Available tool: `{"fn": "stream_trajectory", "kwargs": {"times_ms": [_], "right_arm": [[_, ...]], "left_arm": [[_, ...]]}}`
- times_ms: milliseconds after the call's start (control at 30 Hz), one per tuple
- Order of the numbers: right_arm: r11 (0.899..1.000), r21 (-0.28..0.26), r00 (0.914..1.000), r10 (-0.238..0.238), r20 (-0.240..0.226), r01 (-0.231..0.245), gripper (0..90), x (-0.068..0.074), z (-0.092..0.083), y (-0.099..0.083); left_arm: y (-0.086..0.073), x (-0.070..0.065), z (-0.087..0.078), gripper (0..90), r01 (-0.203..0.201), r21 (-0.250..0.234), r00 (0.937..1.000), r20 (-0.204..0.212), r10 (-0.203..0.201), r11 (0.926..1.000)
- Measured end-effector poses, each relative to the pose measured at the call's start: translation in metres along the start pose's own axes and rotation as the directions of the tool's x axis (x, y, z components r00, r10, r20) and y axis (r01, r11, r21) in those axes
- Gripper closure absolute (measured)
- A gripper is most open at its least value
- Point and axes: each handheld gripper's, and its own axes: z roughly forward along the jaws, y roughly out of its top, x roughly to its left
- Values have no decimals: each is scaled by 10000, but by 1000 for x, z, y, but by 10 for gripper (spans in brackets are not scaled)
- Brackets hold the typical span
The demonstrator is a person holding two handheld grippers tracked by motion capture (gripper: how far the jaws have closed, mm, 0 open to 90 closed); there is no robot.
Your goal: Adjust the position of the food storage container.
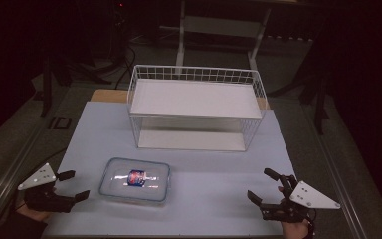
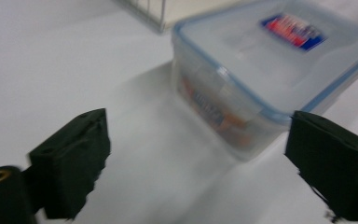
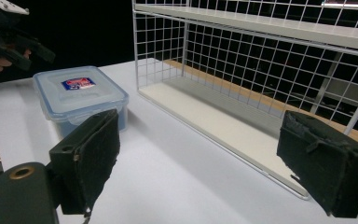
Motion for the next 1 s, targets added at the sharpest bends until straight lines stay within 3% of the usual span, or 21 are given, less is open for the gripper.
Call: {"fn": "stream_trajectory", "kwargs": {"times_ms": [67,200,267,300,333,367,533,700,900,1000], "right_arm": [[10000,-1,10000,18,-13,-18,127,0,0,0],[10000,-1,10000,23,-16,-23,128,0,0,0],[10000,4,10000,1,-12,-1,127,0,0,0],[10000,-10,10000,2,-9,-2,128,0,0,0],[10000,-19,10000,-3,-3,3,127,0,0,0],[10000,-12,10000,15,0,-15,127,0,0,0],[10000,30,10000,1,33,-1,129,0,0,-1],[10000,42,9999,55,-84,-55,129,-1,1,-1],[10000,41,9999,52,-90,-51,129,-2,1,-2],[10000,77,10000,44,-86,-44,129,-1,1,-2]], "left_arm": [[0,-1,2,154,-39,153,9999,-167,41,9999],[0,-2,7,373,-221,441,9995,254,210,9988],[0,-2,9,479,-275,576,9994,236,262,9980],[0,-1,12,479,-343,819,9989,337,316,9961],[0,-1,14,591,-381,932,9984,448,340,9949],[0,-1,16,643,-415,1026,9981,491,366,9939],[1,-6,29,797,-896,1740,9953,520,817,9807],[4,-8,37,894,-1006,1776,9946,433,944,9789],[10,-12,45,896,-1218,1759,9914,684,1113,9768],[10,-13,49,896,-1311,1929,9906,649,1206,9724]]}}
